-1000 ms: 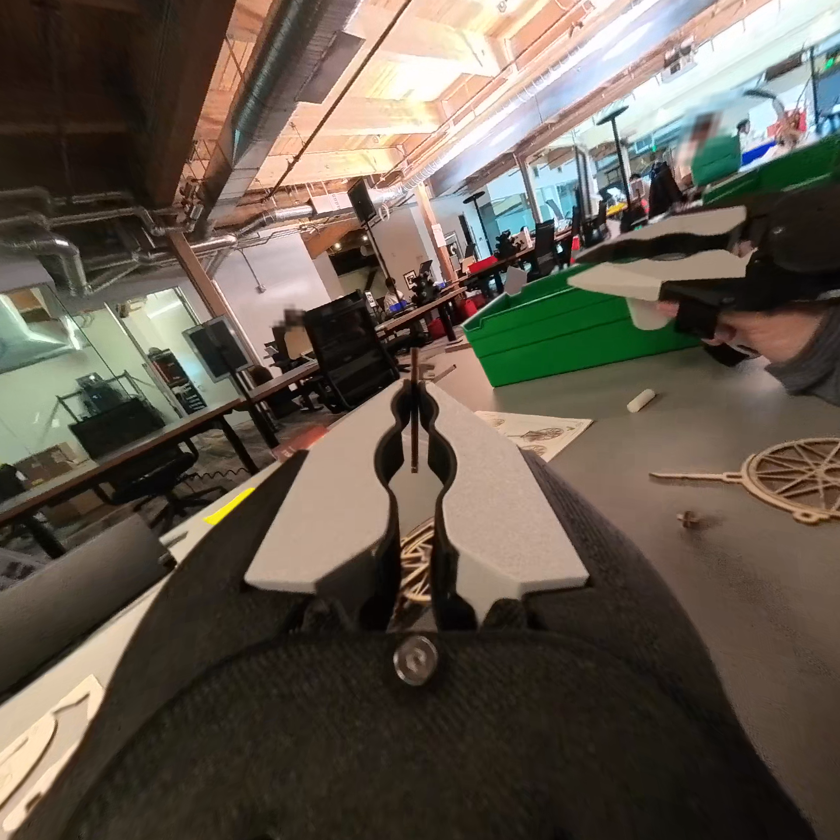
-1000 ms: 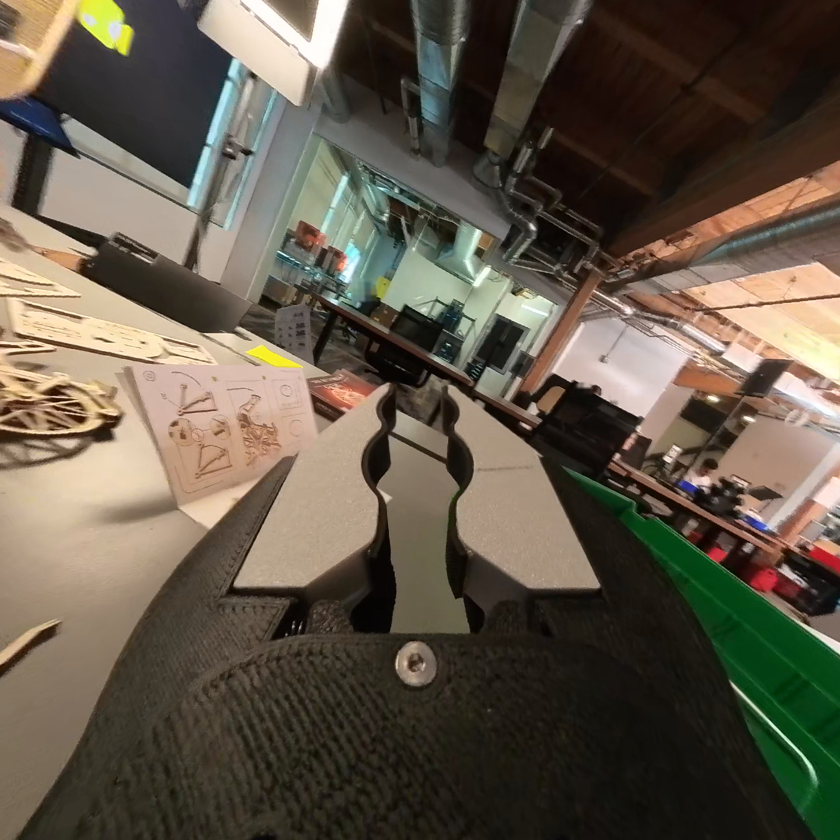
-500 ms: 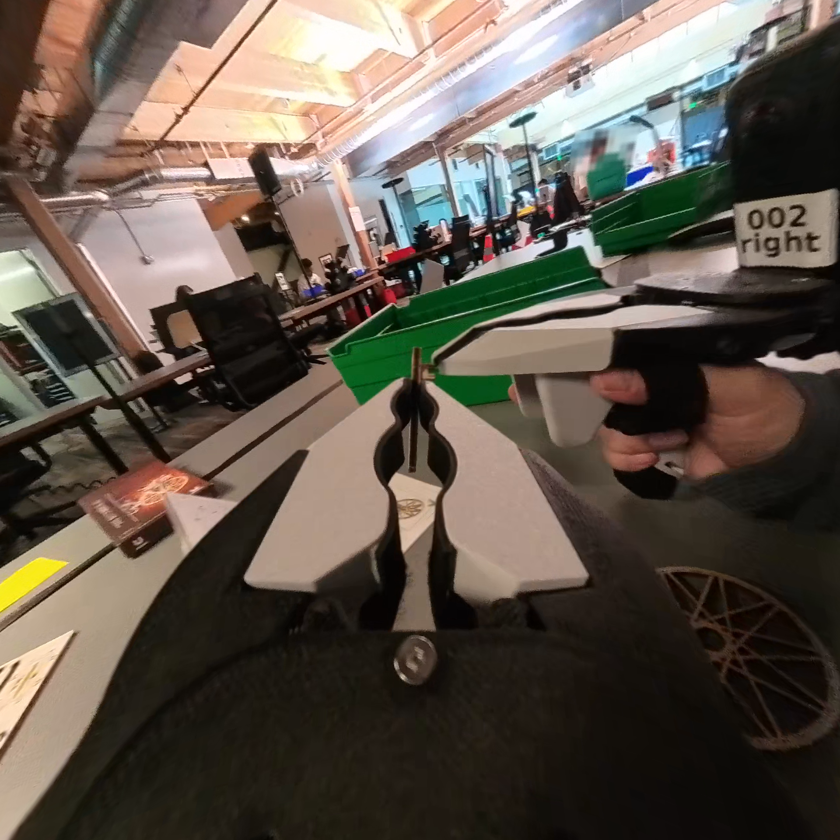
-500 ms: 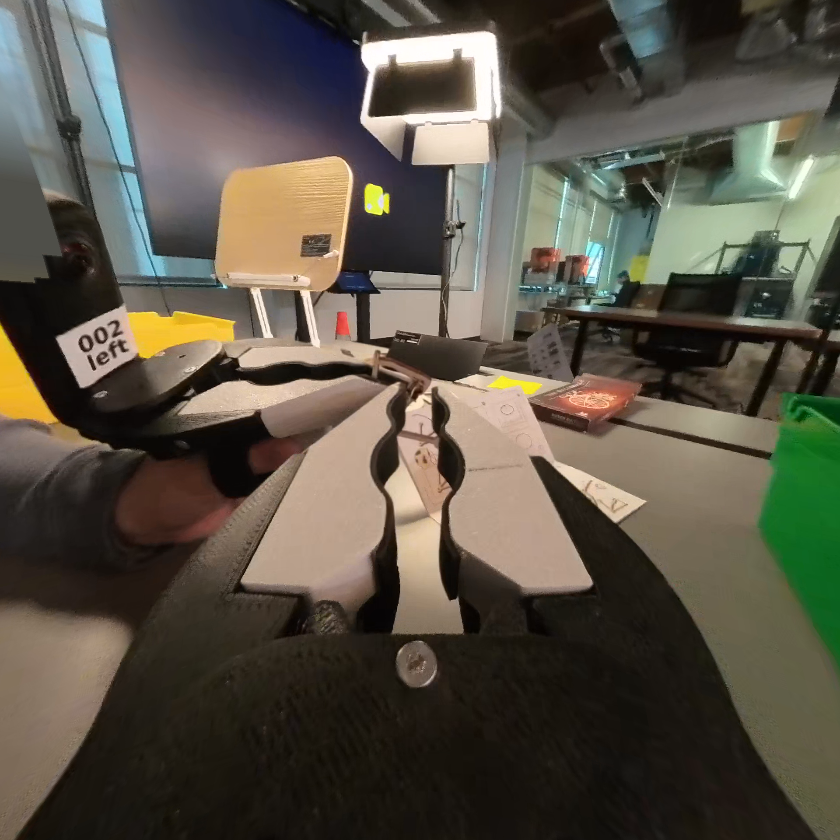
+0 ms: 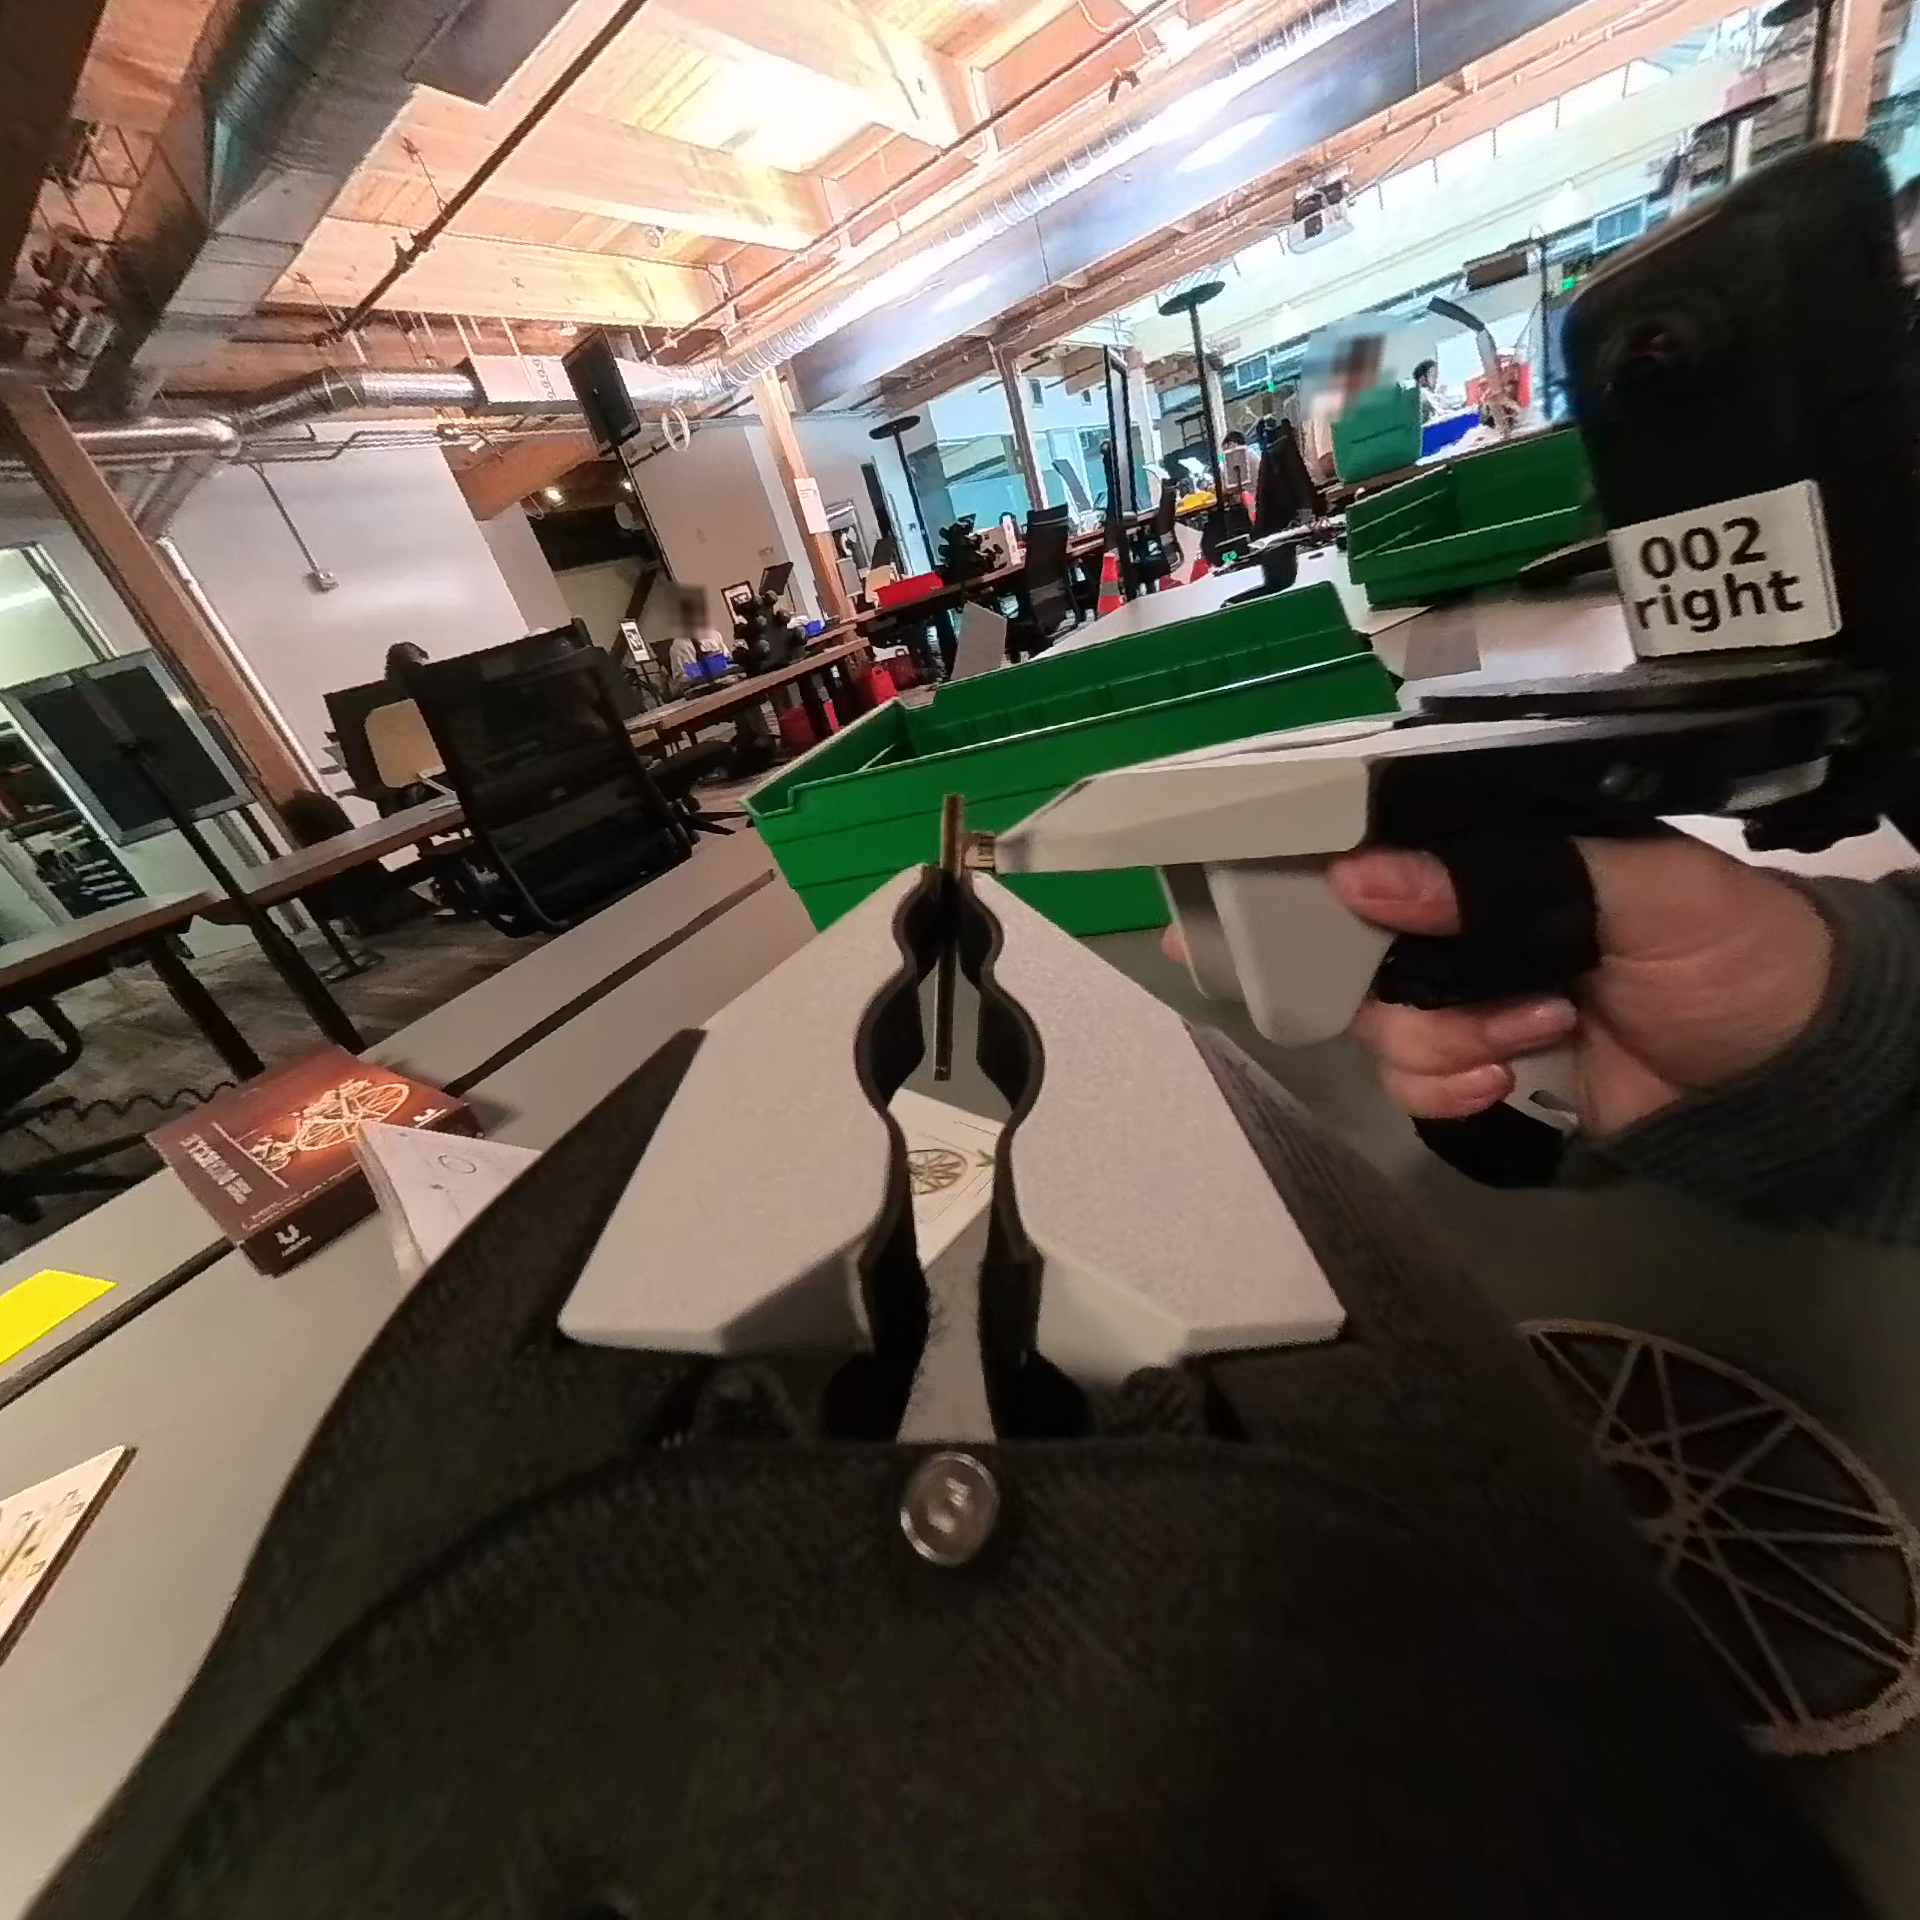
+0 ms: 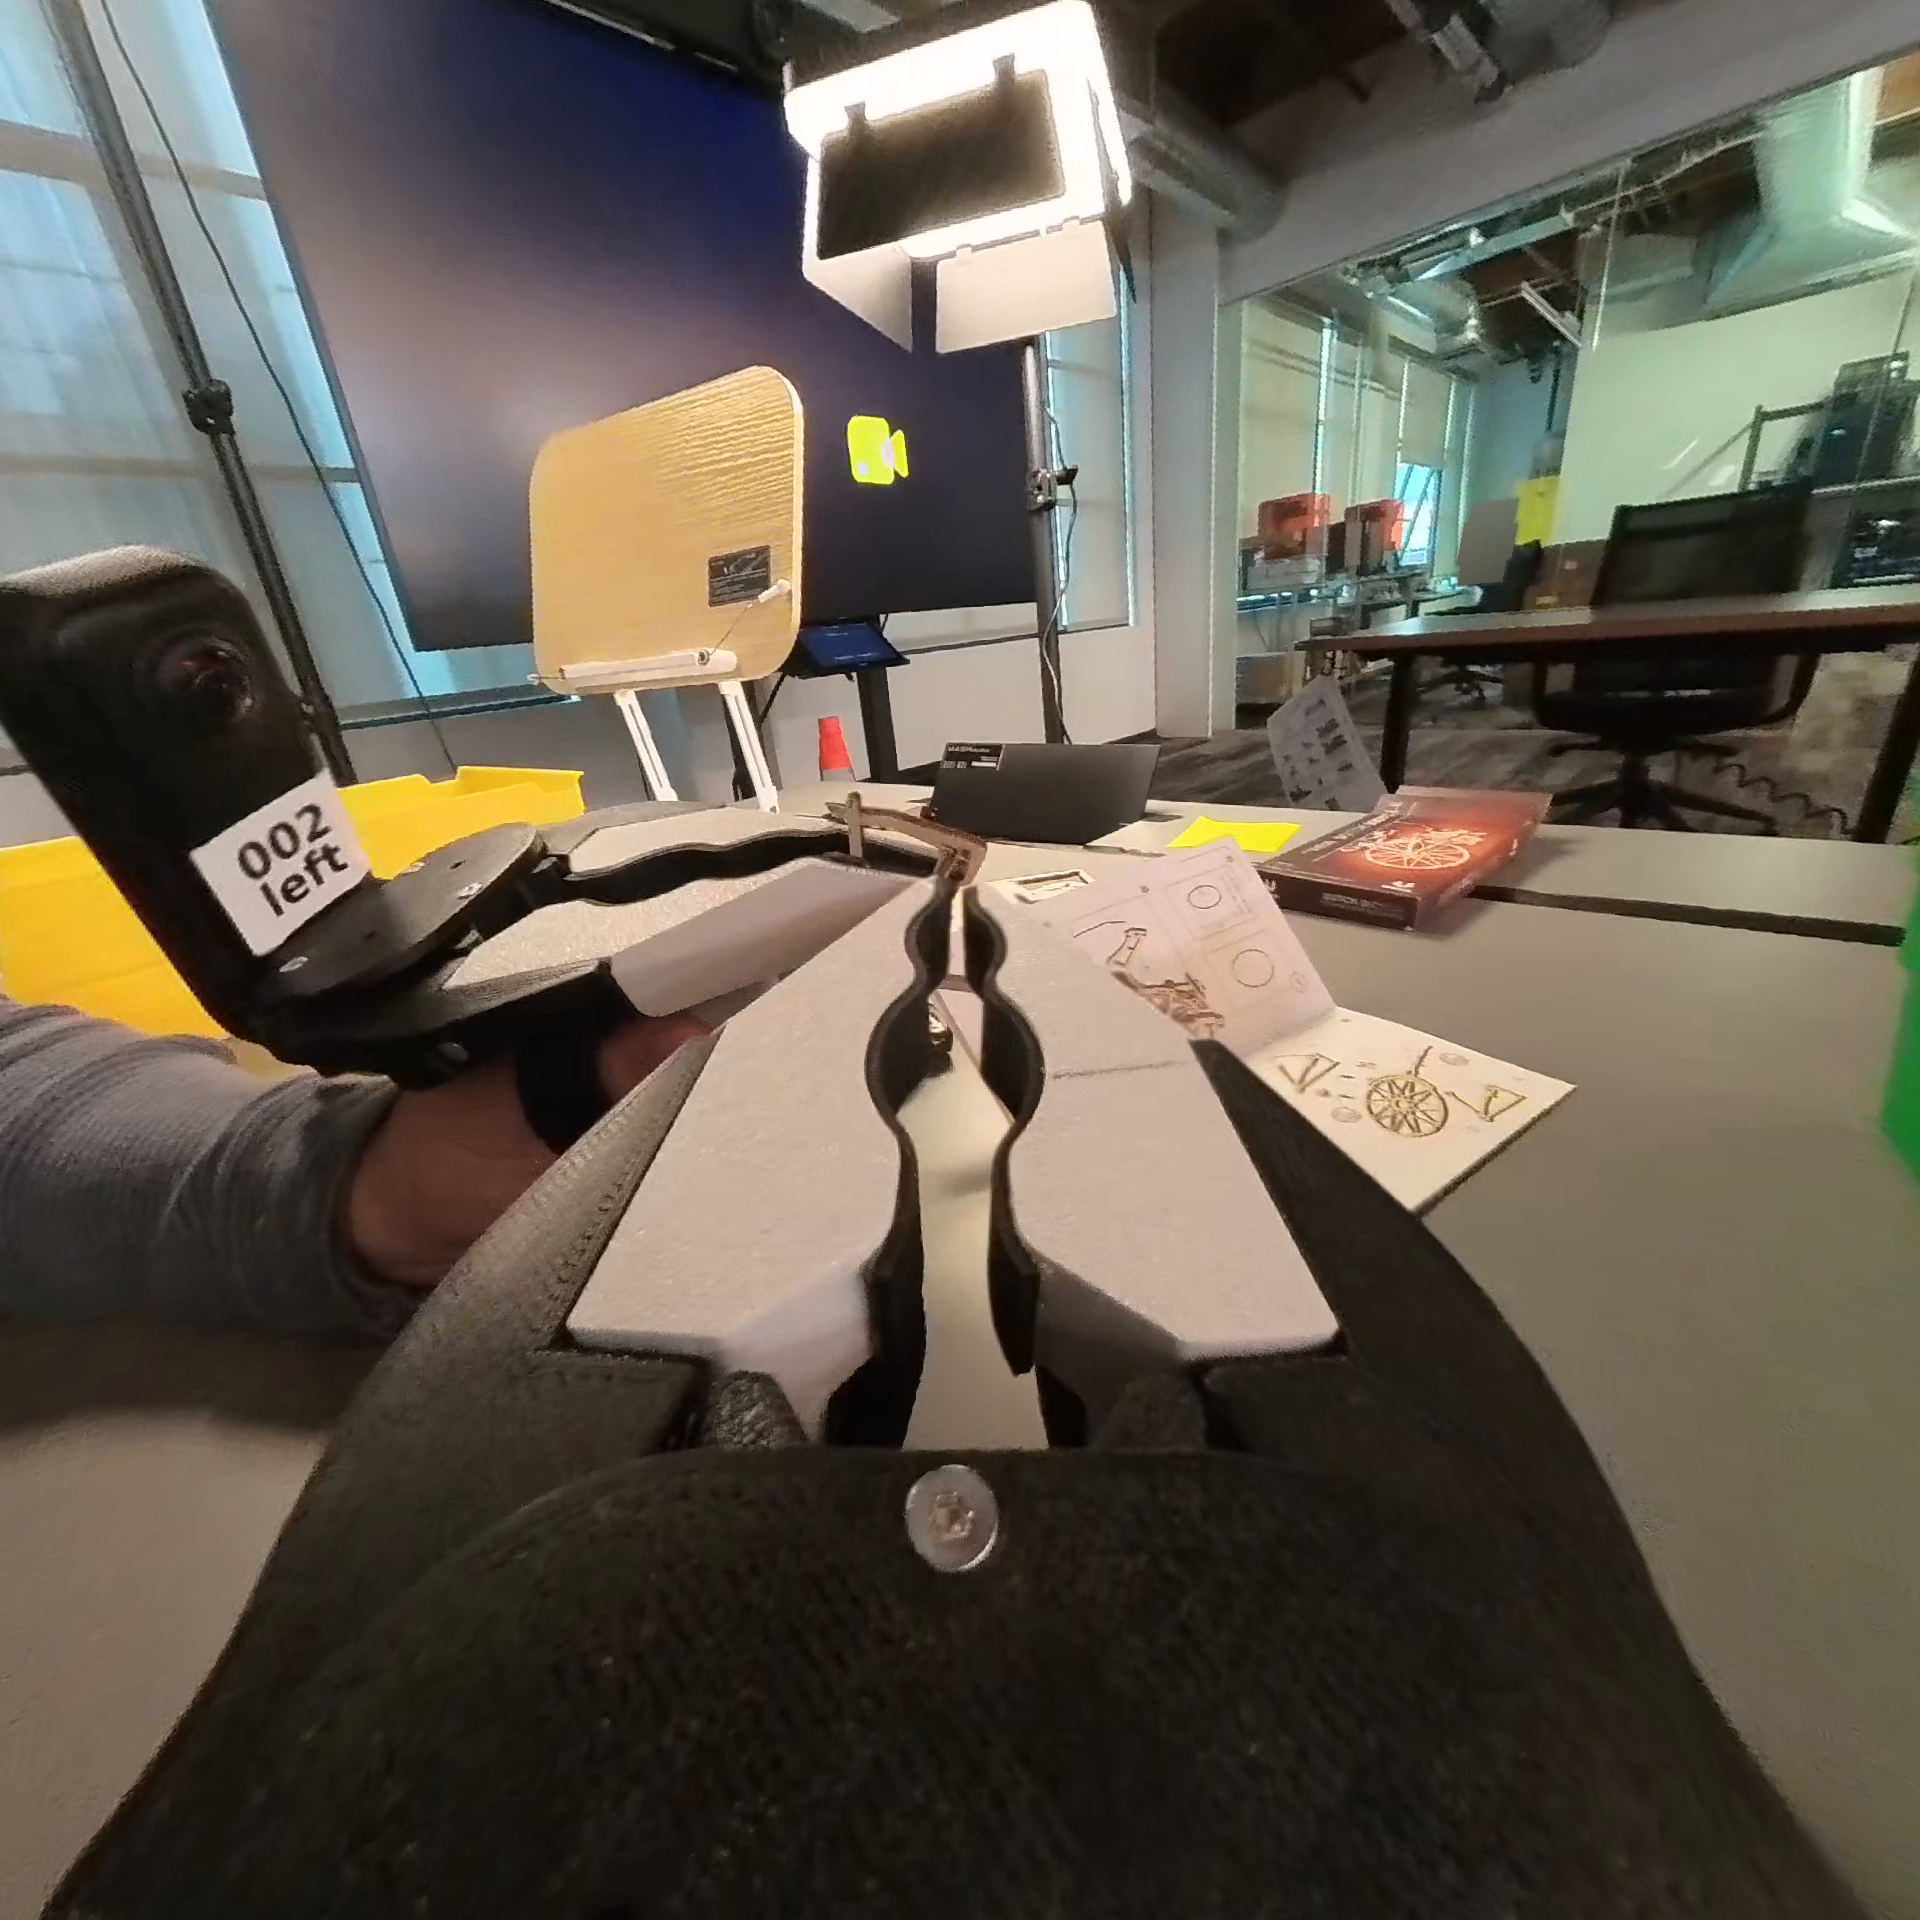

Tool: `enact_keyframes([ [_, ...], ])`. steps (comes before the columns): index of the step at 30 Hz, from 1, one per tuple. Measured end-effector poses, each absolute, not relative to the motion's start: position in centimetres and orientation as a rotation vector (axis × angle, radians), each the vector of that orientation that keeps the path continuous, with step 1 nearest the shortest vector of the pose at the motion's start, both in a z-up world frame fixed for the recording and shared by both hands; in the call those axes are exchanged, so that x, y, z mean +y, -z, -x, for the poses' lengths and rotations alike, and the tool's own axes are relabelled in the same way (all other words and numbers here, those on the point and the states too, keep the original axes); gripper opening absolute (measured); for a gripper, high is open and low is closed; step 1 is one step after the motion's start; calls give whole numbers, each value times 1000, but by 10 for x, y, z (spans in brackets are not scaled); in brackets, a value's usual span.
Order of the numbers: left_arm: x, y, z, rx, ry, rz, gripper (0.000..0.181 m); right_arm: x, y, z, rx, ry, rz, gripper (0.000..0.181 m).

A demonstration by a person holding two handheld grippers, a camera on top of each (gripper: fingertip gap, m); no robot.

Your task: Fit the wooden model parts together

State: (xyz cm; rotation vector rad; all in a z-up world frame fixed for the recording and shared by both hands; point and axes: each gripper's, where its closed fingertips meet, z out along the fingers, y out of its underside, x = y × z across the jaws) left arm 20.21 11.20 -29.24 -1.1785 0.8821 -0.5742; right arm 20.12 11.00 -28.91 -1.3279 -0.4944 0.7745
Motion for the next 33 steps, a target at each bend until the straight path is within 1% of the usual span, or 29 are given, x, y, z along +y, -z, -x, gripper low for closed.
enact_keyframes([
  [10,111,294,-203,915,464,1145,1,109,288,-201,-470,-837,1327,0],
  [13,111,294,-204,917,473,1145,1,111,289,-202,-454,-863,1335,5],
  [14,110,294,-204,921,467,1140,1,110,289,-201,-460,-877,1334,0],
  [18,110,296,-205,915,501,1165,1,109,290,-201,-466,-873,1346,0],
  [21,109,291,-201,894,486,1153,9,108,290,-202,-473,-868,1337,0],
  [23,105,293,-203,935,468,1133,1,107,289,-201,-481,-869,1331,0],
  [29,87,303,-209,1113,476,1107,1,102,291,-195,-542,-859,1332,0],
  [33,93,304,-206,1064,541,1168,2,104,293,-198,-550,-815,1343,0],
])
